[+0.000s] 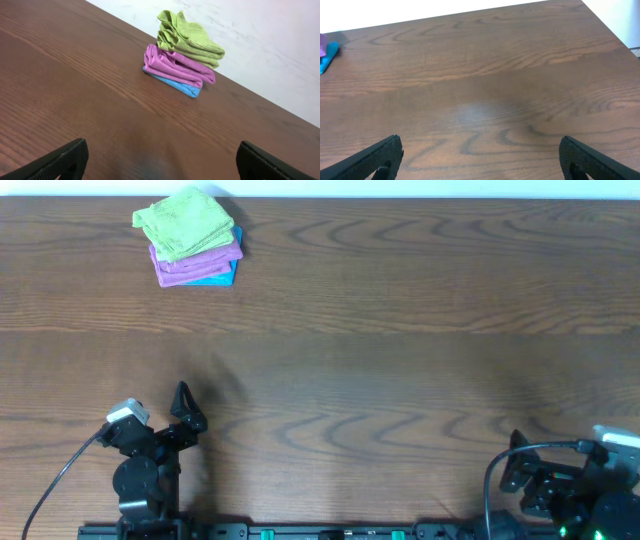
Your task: Fold the cloth
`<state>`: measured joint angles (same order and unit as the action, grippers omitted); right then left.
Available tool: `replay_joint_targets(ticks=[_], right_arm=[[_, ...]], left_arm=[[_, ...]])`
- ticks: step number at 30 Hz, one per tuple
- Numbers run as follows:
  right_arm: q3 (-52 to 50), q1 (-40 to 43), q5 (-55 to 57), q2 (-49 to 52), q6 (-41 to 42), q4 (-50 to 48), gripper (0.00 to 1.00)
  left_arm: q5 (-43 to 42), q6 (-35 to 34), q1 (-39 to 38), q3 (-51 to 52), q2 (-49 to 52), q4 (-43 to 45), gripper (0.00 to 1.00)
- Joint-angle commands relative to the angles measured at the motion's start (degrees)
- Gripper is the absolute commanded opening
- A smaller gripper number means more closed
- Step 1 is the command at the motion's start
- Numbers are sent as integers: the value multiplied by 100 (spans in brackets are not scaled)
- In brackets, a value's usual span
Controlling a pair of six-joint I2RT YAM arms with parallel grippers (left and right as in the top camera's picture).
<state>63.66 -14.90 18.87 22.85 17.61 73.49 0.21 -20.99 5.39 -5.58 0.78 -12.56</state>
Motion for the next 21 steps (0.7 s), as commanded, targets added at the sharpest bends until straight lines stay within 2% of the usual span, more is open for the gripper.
replay_joint_targets(ticks=[1,12,16,19,21], right_arm=[[-9,4,20,-7,103,4,99],[-9,22,17,-9,103,11,99],[-9,402,74,-155,52,92,99],[-50,796,149,-468,2,-284,99],[-313,988,92,-828,-289,-957,99]], left_arm=[[35,39,-33,184,-52,-7,95],[35,39,-33,184,-52,-4,95],[35,39,-33,184,-52,-4,95],[35,39,-33,184,-52,-4,95],[35,39,-33,184,-52,-4,95]])
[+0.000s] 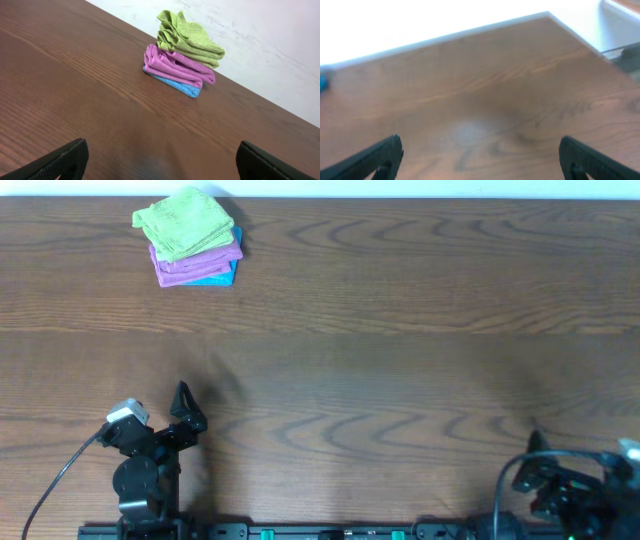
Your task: Fold the cloth
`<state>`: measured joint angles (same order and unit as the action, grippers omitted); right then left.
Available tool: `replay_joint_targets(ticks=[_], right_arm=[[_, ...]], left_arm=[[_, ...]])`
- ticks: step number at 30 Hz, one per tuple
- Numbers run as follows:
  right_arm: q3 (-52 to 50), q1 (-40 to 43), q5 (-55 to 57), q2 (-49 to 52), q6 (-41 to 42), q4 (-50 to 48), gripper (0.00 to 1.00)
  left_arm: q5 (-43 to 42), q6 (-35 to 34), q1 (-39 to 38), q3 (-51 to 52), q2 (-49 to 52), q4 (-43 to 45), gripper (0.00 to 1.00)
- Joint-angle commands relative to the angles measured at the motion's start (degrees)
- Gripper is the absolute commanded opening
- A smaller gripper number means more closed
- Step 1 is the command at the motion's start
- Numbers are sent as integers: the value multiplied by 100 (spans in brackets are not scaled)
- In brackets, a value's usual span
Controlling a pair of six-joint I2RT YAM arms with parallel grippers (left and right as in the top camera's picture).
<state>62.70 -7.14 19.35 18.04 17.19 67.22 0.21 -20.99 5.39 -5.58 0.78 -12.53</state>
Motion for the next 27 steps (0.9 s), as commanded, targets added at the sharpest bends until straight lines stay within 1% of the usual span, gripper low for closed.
replay_joint_targets(ticks=[1,4,7,14,20,27], right_arm=[[-426,304,-33,-538,-415,-667,99],[-1220,522,-223,-1008,-750,-1506,99],[-2055,688,-514,-1213,-938,-2168,99],[-3418,815,-848,-1384,-960,-3202,99],[-4164,894,-846,-1775,-960,-3580,99],[-4631,916,-846,-1773,-960,-3866,99]], left_arm=[[35,39,-33,184,-52,-7,95],[35,39,-33,184,-52,-9,95],[35,39,-33,184,-52,-7,95],[35,39,-33,184,-52,-7,95],[35,39,-33,184,-52,-7,95],[35,39,-33,184,-52,-7,95]])
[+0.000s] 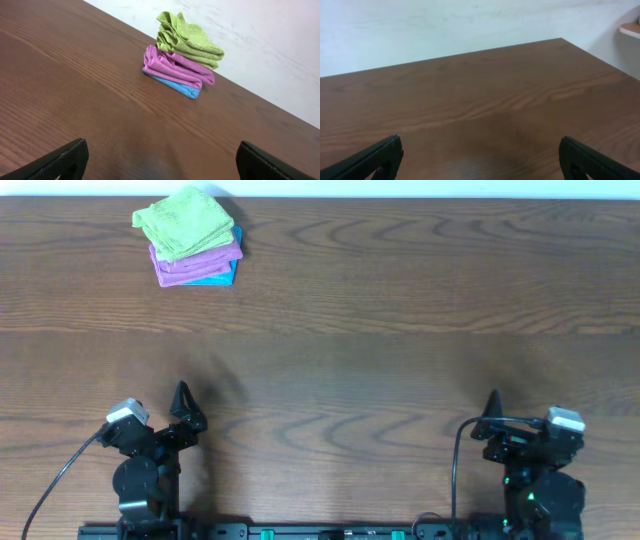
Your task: Fold the cloth
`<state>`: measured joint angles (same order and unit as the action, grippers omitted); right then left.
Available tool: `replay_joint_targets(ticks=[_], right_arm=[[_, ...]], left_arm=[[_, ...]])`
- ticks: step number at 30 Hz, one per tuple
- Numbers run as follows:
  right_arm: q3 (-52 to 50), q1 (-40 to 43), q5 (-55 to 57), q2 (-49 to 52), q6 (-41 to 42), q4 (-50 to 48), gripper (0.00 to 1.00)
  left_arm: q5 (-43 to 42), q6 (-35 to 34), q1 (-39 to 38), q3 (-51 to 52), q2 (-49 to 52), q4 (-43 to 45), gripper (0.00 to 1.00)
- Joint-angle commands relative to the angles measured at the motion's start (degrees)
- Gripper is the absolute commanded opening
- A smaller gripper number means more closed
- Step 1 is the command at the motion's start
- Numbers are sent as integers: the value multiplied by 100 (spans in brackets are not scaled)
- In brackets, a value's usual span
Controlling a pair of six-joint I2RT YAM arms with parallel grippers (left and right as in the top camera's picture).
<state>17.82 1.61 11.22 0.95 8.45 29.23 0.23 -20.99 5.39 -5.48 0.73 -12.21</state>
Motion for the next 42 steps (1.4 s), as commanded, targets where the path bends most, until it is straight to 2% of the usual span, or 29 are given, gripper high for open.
replay_joint_targets(ticks=[1,15,42], right_arm=[[-223,42,-33,-63,-85,-122,99],[-1003,42,-37,-63,-81,-164,99],[-1012,42,-33,-63,-83,-181,99]], left_arm=[[33,39,-33,173,-48,-39,95],[33,39,-33,173,-48,-39,95],[33,39,-33,173,-48,-39,95]])
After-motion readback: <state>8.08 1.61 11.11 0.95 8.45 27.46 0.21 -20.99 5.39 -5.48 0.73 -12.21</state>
